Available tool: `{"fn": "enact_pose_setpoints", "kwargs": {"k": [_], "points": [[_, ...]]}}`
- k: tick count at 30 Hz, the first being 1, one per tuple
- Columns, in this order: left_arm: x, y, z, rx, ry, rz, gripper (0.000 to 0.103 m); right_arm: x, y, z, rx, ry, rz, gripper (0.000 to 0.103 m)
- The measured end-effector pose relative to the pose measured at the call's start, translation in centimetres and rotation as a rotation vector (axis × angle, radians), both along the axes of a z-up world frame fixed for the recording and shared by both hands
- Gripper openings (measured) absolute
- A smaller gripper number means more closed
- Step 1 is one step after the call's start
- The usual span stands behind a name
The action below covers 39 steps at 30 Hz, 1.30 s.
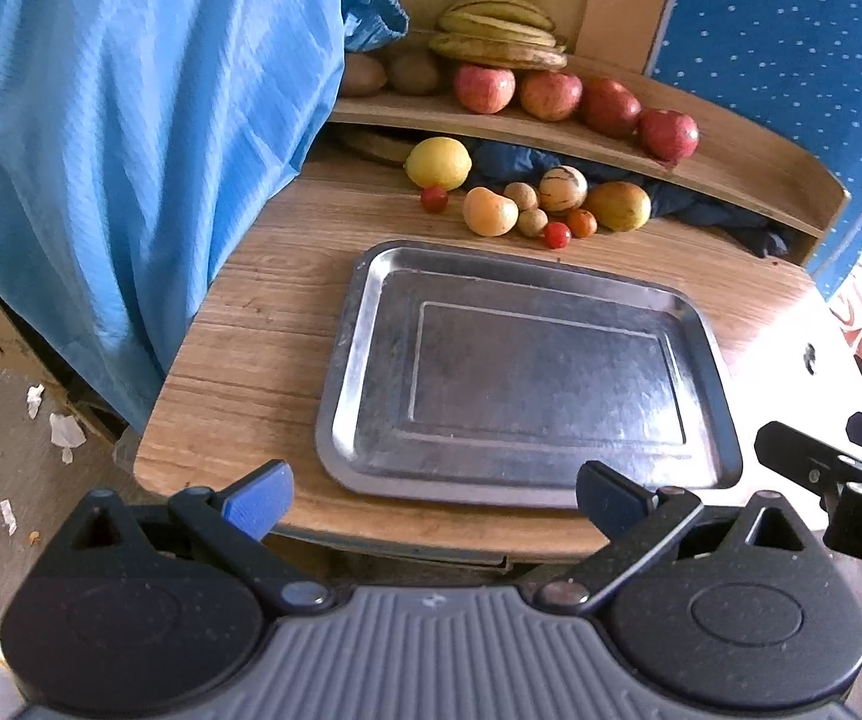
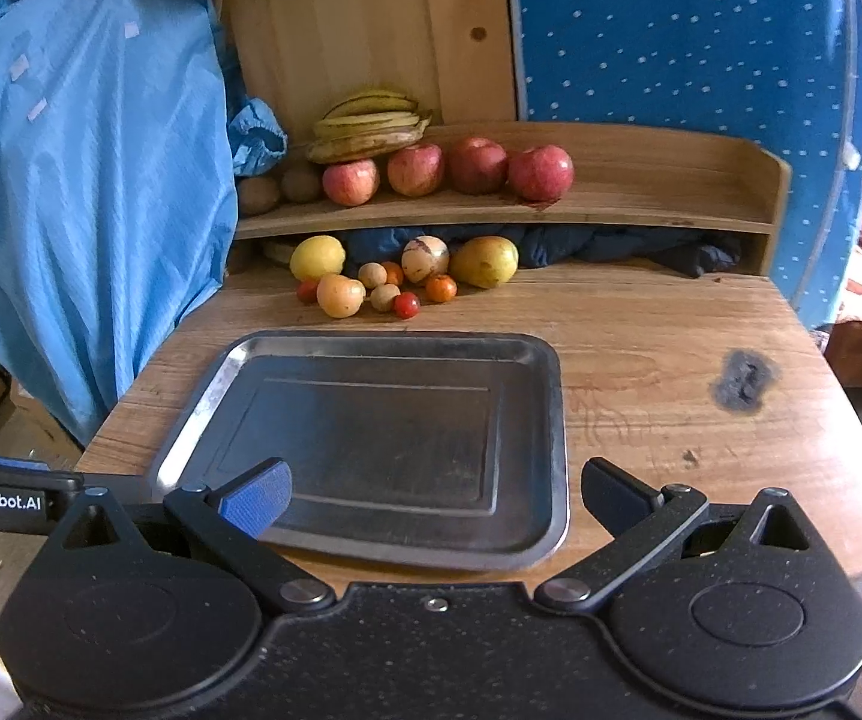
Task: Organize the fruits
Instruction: 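Move both open tools forward toward the fruit pile under the shelf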
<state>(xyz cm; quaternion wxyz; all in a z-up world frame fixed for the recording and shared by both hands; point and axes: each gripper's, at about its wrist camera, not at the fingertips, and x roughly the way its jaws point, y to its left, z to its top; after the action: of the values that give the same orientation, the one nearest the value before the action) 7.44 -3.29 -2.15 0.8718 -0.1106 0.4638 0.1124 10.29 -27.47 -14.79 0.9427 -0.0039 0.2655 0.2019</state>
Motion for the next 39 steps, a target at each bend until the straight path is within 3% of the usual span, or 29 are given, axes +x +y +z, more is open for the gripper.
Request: {"fn": "enact_pose_setpoints", "kwargs": {"k": [13,21,28,39], "points": [[4.9,-1.8,-0.5,-0.003,0.044,0.124,0.102,7.6,-2.1,0.7,-0.037,-0.01,0.118,0.103],[6.1,-2.1,-0.4,0.005,0.069,0.175,0.102,9.8,-2.9,1.1,-0.017,-0.013,0.199,0.103],[6.6,0.6,-0.3,-0.024,0.08,0.224,0.102,10.1,-2.2,0.4,-0.003,0.035,0.236,0.103],[11.9,5.0,-1.0,-0.02,0.079,0.136,0.102,12.1,0.4,0.4,-0.009,0.064,0.156,0.102]]}}
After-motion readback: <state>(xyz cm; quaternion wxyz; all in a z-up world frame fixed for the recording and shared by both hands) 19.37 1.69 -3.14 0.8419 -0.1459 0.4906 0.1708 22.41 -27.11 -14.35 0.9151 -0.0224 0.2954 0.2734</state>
